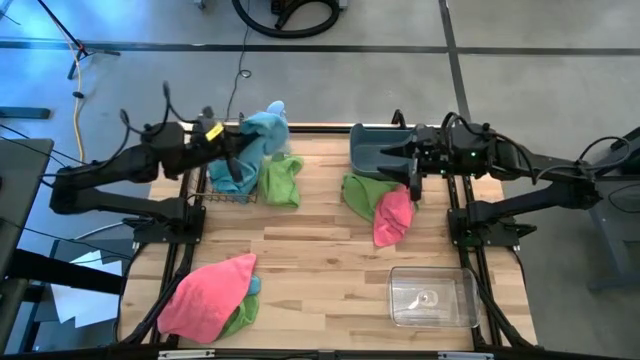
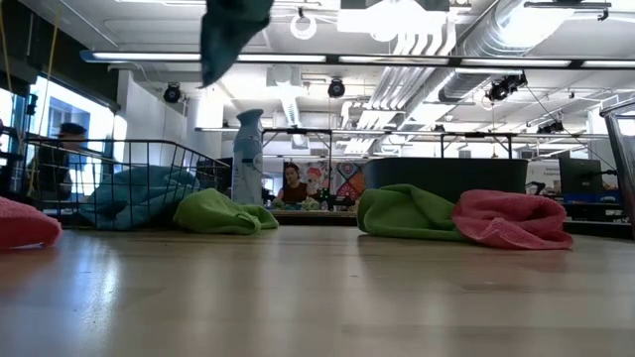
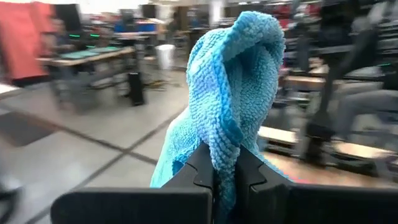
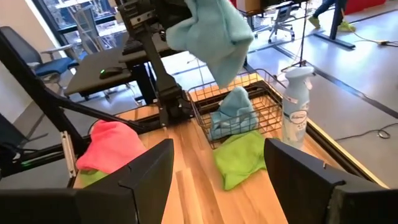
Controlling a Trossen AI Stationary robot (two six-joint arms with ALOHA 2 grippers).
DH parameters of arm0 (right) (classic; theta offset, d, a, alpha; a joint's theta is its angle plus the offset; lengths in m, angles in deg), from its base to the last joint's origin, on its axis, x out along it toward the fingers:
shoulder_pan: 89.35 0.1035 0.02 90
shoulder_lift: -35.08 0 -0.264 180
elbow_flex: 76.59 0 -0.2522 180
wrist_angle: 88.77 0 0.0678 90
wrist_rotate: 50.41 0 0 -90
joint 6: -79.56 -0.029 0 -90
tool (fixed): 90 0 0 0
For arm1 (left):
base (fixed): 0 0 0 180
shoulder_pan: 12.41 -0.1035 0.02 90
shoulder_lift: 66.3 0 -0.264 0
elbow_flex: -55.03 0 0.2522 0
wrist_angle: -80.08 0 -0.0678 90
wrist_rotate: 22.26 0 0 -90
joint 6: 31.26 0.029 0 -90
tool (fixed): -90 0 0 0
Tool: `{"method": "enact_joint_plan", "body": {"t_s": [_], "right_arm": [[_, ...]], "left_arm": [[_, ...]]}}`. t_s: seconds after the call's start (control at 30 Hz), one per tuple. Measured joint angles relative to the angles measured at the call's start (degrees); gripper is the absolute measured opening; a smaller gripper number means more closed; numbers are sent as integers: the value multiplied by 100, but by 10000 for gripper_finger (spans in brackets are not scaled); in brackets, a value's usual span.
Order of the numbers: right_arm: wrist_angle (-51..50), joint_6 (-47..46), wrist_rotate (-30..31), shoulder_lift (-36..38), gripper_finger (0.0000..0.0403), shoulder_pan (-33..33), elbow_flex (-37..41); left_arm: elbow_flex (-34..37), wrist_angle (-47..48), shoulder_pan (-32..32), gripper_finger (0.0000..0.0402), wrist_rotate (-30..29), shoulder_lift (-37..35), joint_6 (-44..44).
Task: Sort microfiber towel by color & place in baskets
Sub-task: Put the top blue towel into the wire basket
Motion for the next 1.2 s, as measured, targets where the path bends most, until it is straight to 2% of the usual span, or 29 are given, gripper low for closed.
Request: {"method": "enact_joint_plan", "body": {"t_s": [0.2, 0.4, 0.6, 0.77, 0.9, 1.07, 1.2], "right_arm": [[-69, -2, 91, -25, 245, 0, 2], [-70, 0, 457, -25, 245, 0, 2], [-69, 1, 853, -25, 245, 0, 2], [-67, -34, 853, -25, 245, 0, 2], [-67, -213, 908, -25, 245, 0, 2], [-67, -312, 908, -25, 245, 0, 2], [-67, -358, 908, -25, 245, 0, 2]], "left_arm": [[0, 835, -59, 0, -1003, -431, 112], [0, 1045, -693, 0, -1153, -669, 95], [-9, 1819, -1805, 0, -257, -431, -116], [-4, 2887, -2741, 0, 519, 242, -49], [-2, 3353, -3347, 0, 1009, 865, 181], [-2, 3523, -3699, 0, 1538, 1633, 586], [-2, 3768, -3716, 0, 1509, 2254, 992]]}}
